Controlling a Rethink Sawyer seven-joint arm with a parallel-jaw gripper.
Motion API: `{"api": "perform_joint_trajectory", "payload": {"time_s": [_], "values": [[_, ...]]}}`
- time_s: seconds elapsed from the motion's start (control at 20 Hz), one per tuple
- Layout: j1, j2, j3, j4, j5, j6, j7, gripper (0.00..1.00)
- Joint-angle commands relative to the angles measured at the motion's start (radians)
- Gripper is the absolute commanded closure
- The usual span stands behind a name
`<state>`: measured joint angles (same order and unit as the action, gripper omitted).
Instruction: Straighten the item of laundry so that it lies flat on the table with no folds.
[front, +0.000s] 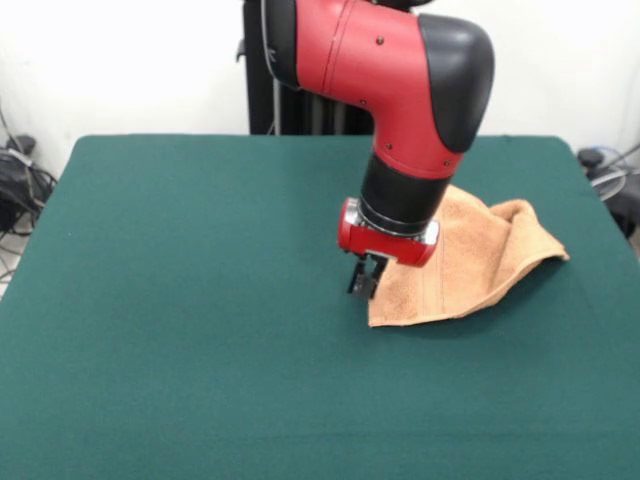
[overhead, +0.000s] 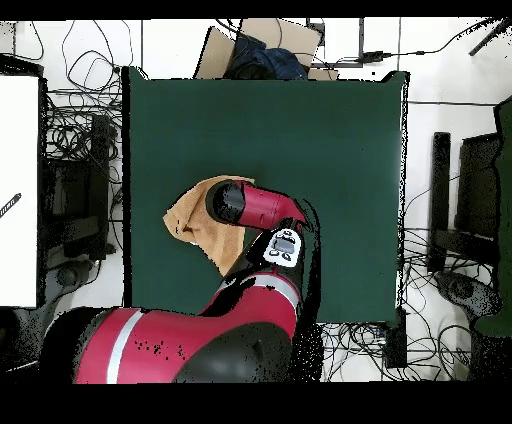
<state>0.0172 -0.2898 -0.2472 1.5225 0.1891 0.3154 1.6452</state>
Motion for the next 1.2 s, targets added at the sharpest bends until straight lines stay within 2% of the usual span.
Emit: {"api": "perform_joint_trajectory", "payload": {"time_s": [0.05, 0.2, 0.45, 0.7, 1.05, 1.1, 1.2], "values": [[-0.021, 0.042, 0.057, 0.025, 0.053, 0.094, 0.222, 1.00], [-0.050, 0.042, 0.088, 0.057, 0.055, 0.052, 0.216, 1.00], [-0.057, 0.044, 0.100, 0.048, 0.065, 0.076, 0.202, 1.00], [-0.012, 0.040, 0.052, 0.030, 0.066, 0.107, 0.216, 1.00], [0.006, 0.036, 0.034, 0.019, 0.082, 0.163, 0.236, 1.00], [0.007, 0.037, 0.031, 0.017, 0.084, 0.166, 0.235, 0.00], [0.009, 0.039, 0.028, 0.015, 0.084, 0.167, 0.237, 0.00]]}}
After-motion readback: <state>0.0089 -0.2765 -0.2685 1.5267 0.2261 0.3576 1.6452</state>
